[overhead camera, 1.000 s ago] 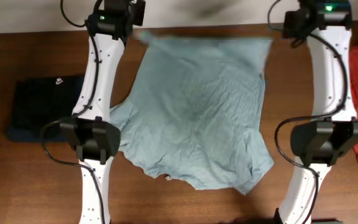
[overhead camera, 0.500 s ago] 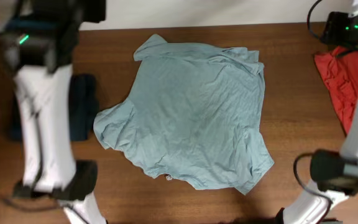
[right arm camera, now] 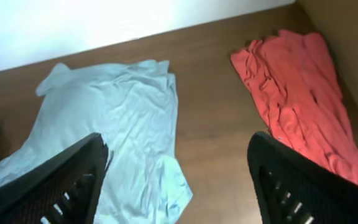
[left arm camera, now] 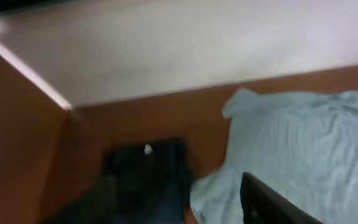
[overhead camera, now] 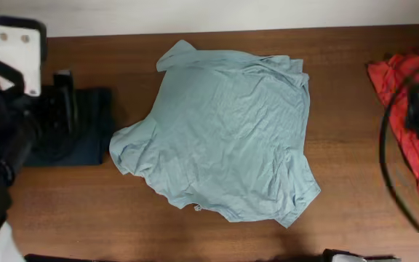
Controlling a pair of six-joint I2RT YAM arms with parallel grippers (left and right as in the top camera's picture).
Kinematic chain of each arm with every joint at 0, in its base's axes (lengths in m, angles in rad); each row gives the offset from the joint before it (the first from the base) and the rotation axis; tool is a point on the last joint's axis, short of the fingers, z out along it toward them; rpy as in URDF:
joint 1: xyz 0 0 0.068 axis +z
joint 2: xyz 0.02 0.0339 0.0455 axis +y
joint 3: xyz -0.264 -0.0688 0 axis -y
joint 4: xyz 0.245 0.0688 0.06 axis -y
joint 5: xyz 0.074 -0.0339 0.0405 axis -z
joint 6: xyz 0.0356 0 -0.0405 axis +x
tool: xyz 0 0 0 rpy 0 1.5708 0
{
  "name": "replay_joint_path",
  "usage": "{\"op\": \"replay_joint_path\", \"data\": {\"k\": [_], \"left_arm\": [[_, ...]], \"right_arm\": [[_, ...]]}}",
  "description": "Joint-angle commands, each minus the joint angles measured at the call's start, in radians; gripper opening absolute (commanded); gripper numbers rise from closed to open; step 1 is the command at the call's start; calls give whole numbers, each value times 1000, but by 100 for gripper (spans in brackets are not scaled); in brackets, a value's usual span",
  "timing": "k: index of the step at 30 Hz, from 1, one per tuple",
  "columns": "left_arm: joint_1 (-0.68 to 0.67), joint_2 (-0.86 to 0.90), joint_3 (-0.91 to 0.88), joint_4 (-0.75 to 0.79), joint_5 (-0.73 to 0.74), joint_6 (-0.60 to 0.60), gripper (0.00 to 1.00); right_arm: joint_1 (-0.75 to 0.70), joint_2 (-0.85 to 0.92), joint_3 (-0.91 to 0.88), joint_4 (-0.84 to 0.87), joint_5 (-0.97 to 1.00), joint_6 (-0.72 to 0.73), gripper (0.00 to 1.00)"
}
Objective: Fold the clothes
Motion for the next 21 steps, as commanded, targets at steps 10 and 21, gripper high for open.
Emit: {"op": "replay_joint_path", "data": {"k": [10,21], "left_arm": [[27,48,-1045,361,187,-204,63],[77,154,-1533,758,238,-258,56]], "right_arm": [[5,137,-978,250,-97,25,74],[7,194,-1473,595,-168,125,70]]}}
